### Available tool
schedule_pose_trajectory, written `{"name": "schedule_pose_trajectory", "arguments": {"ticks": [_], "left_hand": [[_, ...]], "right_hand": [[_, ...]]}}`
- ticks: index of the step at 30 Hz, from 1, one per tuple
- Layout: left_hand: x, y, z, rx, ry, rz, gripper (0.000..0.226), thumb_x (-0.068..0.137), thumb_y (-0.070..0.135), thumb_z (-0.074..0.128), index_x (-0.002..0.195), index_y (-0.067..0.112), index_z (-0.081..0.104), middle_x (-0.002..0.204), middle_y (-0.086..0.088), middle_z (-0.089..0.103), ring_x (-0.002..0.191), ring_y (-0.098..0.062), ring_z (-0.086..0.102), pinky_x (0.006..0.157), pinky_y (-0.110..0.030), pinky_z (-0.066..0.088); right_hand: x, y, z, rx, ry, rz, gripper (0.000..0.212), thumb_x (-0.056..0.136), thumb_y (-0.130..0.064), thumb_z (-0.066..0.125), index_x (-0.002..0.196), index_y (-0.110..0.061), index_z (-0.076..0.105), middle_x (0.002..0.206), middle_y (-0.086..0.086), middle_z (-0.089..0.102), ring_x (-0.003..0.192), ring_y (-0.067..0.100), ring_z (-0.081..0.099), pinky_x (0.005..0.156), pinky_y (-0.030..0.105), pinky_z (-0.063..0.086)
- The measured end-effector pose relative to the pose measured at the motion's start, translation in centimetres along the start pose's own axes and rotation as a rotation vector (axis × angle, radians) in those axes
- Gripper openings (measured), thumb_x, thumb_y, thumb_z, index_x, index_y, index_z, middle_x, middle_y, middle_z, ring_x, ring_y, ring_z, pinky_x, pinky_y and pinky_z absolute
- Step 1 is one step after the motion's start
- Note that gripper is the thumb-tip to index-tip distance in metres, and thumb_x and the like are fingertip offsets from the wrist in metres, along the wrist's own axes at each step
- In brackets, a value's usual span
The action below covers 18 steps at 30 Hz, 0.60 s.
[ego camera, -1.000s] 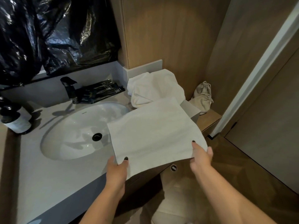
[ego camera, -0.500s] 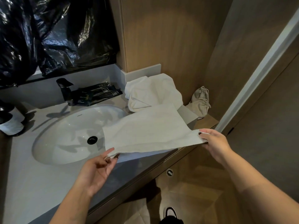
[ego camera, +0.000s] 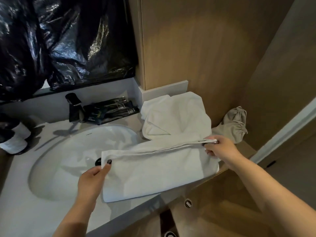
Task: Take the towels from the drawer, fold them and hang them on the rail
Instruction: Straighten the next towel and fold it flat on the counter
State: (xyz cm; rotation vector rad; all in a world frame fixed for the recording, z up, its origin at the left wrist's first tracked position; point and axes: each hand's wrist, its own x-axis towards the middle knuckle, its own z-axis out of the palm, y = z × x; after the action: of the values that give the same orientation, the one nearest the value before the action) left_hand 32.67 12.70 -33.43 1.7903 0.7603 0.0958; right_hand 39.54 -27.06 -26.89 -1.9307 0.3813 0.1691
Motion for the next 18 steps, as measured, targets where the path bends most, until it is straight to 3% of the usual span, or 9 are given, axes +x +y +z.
{"name": "schedule_pose_trajectory", "arguments": {"ticks": [1, 4, 6, 7, 9, 10, 13, 16, 18], "left_hand": [[0.8, 0.3, 0.5, 0.045, 0.011, 0.012, 0.051, 0.086, 0.046, 0.070, 0.074, -0.003, 0.065, 0.067, -0.014, 0.065, 0.063, -0.029, 0.057, 0.062, -0.037, 0.042], [3.4, 0.3, 2.4, 0.148, 0.018, 0.004, 0.045, 0.090, 0.035, 0.068, 0.079, -0.008, 0.060, 0.067, -0.016, 0.061, 0.062, -0.028, 0.056, 0.064, -0.038, 0.044], [4.7, -0.1, 3.9, 0.199, 0.028, -0.014, 0.025, 0.089, 0.023, 0.070, 0.097, 0.000, 0.065, 0.089, -0.016, 0.069, 0.086, -0.032, 0.065, 0.084, -0.043, 0.049], [5.1, 0.0, 4.5, 0.203, 0.025, -0.029, 0.027, 0.088, 0.020, 0.072, 0.108, 0.004, 0.064, 0.103, -0.015, 0.070, 0.100, -0.033, 0.065, 0.092, -0.043, 0.047], [5.7, -0.2, 5.5, 0.222, 0.002, -0.041, 0.041, 0.088, 0.025, 0.072, 0.125, 0.012, 0.059, 0.117, -0.013, 0.067, 0.111, -0.032, 0.062, 0.099, -0.041, 0.044], [6.0, -0.2, 5.8, 0.239, -0.007, -0.044, 0.044, 0.089, 0.029, 0.071, 0.128, 0.014, 0.058, 0.115, -0.012, 0.068, 0.108, -0.031, 0.062, 0.098, -0.041, 0.045], [6.5, 0.1, 6.2, 0.236, -0.005, -0.050, 0.044, 0.091, 0.035, 0.067, 0.129, 0.015, 0.057, 0.104, -0.008, 0.067, 0.096, -0.027, 0.061, 0.087, -0.039, 0.045], [6.3, 0.4, 6.4, 0.213, 0.032, 0.055, 0.039, 0.091, 0.026, 0.069, 0.126, 0.020, 0.054, 0.094, -0.004, 0.066, 0.083, -0.024, 0.062, 0.079, -0.041, 0.048], [6.1, 0.5, 6.2, 0.200, 0.000, 0.101, 0.037, 0.090, 0.022, 0.070, 0.122, 0.030, 0.054, 0.102, 0.001, 0.065, 0.089, -0.022, 0.064, 0.080, -0.039, 0.049]], "right_hand": [[1.3, 0.1, 0.4, -0.074, 0.040, -0.055, 0.004, 0.088, -0.002, 0.065, 0.089, -0.005, 0.069, 0.074, 0.012, 0.062, 0.066, 0.019, 0.056, 0.058, 0.029, 0.044], [5.0, 0.9, 1.7, -0.290, 0.065, -0.171, 0.020, 0.086, -0.008, 0.069, 0.068, -0.001, 0.065, 0.062, 0.013, 0.056, 0.059, 0.021, 0.049, 0.056, 0.030, 0.029], [7.3, 1.7, 2.6, -0.389, 0.063, -0.236, 0.039, 0.083, -0.010, 0.073, 0.054, -0.002, 0.049, 0.053, 0.013, 0.044, 0.054, 0.021, 0.041, 0.054, 0.032, 0.024], [8.2, 2.1, 3.1, -0.418, 0.058, -0.253, 0.043, 0.082, -0.011, 0.076, 0.053, -0.005, 0.044, 0.052, 0.009, 0.039, 0.053, 0.020, 0.039, 0.053, 0.031, 0.023], [9.6, 3.1, 3.9, -0.356, 0.045, -0.212, 0.030, 0.082, -0.011, 0.077, 0.066, -0.008, 0.052, 0.060, 0.001, 0.046, 0.061, 0.020, 0.046, 0.049, 0.020, 0.031], [9.9, 3.5, 4.2, -0.278, 0.038, -0.172, 0.020, 0.083, -0.011, 0.077, 0.082, -0.010, 0.057, 0.069, -0.001, 0.053, 0.069, 0.020, 0.052, 0.053, 0.013, 0.038], [10.2, 4.6, 4.0, -0.145, 0.030, -0.185, 0.047, 0.084, -0.010, 0.076, 0.121, -0.026, 0.050, 0.096, -0.002, 0.060, 0.084, 0.014, 0.059, 0.066, 0.008, 0.044], [10.0, 5.0, 3.2, -0.204, 0.006, -0.320, 0.042, 0.082, -0.010, 0.078, 0.115, -0.026, 0.057, 0.110, -0.010, 0.055, 0.097, 0.004, 0.058, 0.080, 0.007, 0.046], [10.0, 5.3, 2.5, -0.290, -0.028, -0.399, 0.032, 0.081, -0.005, 0.078, 0.104, -0.022, 0.064, 0.108, -0.006, 0.056, 0.091, 0.002, 0.059, 0.082, 0.005, 0.044]]}}
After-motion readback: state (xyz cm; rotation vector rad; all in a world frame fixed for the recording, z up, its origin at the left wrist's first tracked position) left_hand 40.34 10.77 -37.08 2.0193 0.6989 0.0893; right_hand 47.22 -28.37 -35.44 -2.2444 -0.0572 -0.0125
